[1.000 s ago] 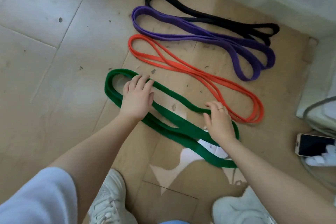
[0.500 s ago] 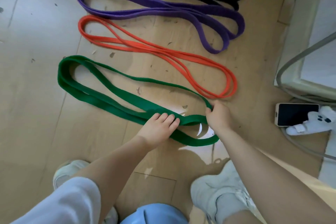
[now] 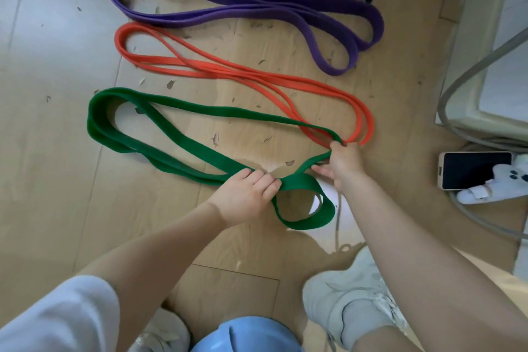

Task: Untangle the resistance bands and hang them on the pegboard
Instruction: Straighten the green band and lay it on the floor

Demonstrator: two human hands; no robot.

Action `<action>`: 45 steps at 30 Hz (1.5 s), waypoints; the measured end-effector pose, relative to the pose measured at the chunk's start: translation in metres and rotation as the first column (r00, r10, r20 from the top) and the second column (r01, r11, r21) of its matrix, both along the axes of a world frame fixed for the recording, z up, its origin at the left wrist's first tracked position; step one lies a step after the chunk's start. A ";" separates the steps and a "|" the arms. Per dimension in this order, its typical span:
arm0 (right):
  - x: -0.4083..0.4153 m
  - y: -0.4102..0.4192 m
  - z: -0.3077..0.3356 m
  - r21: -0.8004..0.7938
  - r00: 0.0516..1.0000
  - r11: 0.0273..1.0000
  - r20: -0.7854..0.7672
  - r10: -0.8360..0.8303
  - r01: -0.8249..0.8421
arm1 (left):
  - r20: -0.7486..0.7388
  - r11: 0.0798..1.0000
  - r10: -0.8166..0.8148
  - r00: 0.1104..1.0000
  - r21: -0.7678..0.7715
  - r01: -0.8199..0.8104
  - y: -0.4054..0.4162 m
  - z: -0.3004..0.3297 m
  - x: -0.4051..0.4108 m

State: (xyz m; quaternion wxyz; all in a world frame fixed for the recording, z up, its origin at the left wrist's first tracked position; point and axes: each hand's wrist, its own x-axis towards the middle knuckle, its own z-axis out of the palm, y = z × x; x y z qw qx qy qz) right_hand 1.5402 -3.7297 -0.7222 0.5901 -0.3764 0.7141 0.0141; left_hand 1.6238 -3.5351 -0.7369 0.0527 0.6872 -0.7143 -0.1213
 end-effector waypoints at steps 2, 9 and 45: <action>-0.002 -0.002 0.001 -0.045 0.998 0.998 -0.010 0.054 -0.054 | -0.010 0.999 -0.012 1.000 -0.035 0.012 0.003 0.006 0.006; 0.011 -0.005 0.010 -0.114 0.995 0.989 -0.031 0.096 -0.099 | 0.002 0.995 -0.076 0.997 -0.070 0.076 0.018 0.014 0.011; 0.008 0.065 0.003 -0.024 -0.240 -0.348 -0.681 0.692 -0.937 | 0.370 0.919 0.221 0.902 0.232 -0.320 0.015 -0.009 0.106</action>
